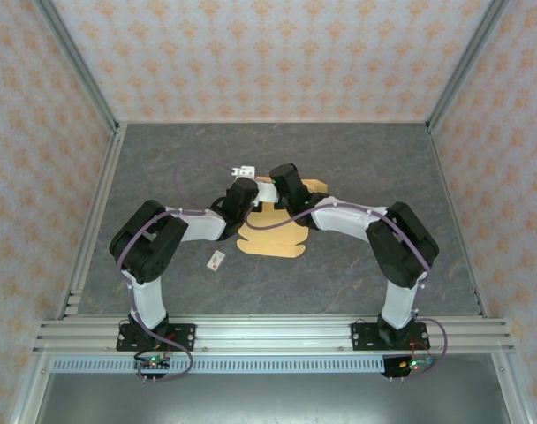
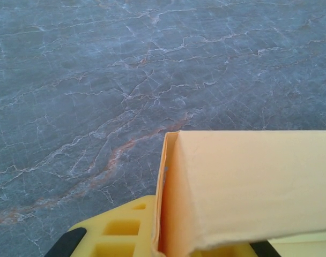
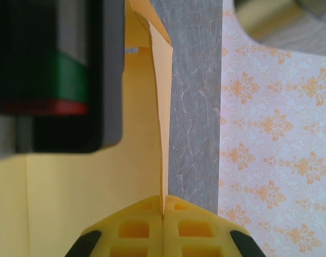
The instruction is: Fold the paper box
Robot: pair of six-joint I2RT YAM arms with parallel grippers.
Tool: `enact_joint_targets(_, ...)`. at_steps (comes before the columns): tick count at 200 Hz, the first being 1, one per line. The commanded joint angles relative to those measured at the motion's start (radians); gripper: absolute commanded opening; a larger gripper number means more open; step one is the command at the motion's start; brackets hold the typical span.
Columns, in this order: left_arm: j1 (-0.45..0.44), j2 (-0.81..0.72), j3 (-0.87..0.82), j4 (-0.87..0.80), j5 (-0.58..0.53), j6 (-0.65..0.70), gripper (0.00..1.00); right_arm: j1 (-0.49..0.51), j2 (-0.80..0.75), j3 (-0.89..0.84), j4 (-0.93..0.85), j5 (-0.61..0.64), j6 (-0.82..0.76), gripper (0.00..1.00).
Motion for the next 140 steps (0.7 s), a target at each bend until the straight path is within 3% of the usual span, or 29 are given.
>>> enact_joint_targets(1, 0.019, 0.068, 0.012, -0.17, -0.268, -0.082, 0.11, 0.013, -0.013, 0.03, -0.055, 0.053, 0.04, 0.0)
enact_joint_targets(36, 0.02, 0.058, -0.003, -0.124, -0.211, -0.065, 0.15, 0.011, -0.012, 0.029, -0.053, 0.065, 0.037, 0.0)
enact_joint_targets(97, 0.021, 0.005, -0.052, -0.024, -0.084, -0.009, 0.34, -0.001, -0.009, 0.037, -0.06, 0.086, 0.037, 0.0)
enact_joint_targets(140, 0.021, -0.013, -0.079, -0.012, -0.007, 0.013, 0.39, -0.007, -0.001, 0.053, -0.069, 0.088, 0.041, 0.0)
